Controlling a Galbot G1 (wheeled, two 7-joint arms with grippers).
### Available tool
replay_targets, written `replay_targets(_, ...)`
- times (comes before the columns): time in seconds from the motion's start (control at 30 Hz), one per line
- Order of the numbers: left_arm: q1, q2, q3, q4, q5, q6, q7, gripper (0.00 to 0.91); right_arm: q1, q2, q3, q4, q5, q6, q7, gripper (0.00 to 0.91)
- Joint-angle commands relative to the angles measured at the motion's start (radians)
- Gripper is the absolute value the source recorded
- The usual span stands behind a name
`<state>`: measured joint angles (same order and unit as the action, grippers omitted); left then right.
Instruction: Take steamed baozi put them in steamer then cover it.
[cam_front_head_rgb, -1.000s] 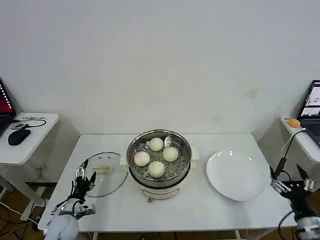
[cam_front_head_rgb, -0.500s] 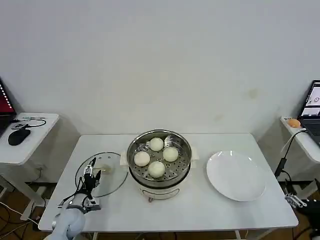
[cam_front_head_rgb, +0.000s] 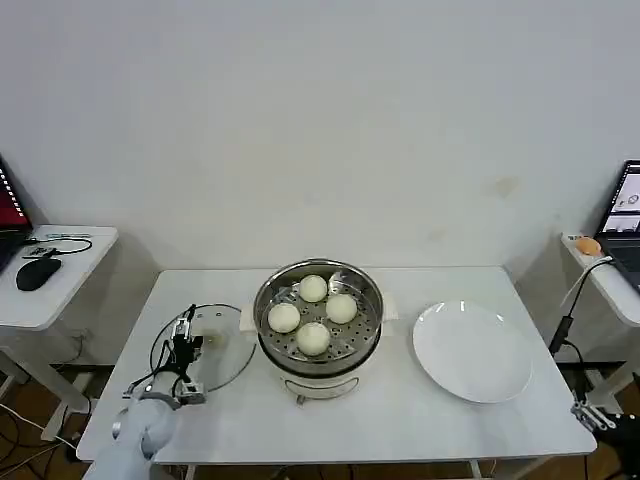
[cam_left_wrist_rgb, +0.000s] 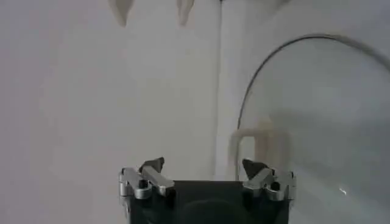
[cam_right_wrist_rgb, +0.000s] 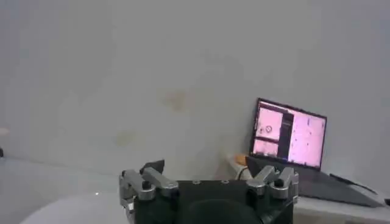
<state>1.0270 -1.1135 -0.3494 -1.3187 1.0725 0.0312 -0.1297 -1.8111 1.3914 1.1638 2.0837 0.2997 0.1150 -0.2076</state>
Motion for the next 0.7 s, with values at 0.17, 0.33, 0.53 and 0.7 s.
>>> replay_targets(0.17, -0.062, -0.008, 0.013, 0.093, 0.021, -0.008, -0.017, 0.0, -0.007, 0.013, -0.002, 0.006, -0.004, -0.004, 0.003, 0.907)
replay_targets(0.33, -0.039, -0.016, 0.001, 0.07, 0.047, -0.019, -0.032, 0.0, -0.003, 0.011, -0.005, 0.0, -0.003, -0.004, 0.005, 0.907)
replay_targets(0.53, -0.024, -0.033, -0.027, 0.071, 0.081, -0.041, -0.065, 0.0, 0.0, 0.008, -0.006, 0.0, -0.001, 0.0, 0.006, 0.907)
replay_targets(0.7, 0.004, -0.053, -0.076, 0.046, 0.147, -0.054, -0.107, 0.0, -0.001, 0.006, -0.011, 0.002, 0.0, 0.0, 0.008, 0.907)
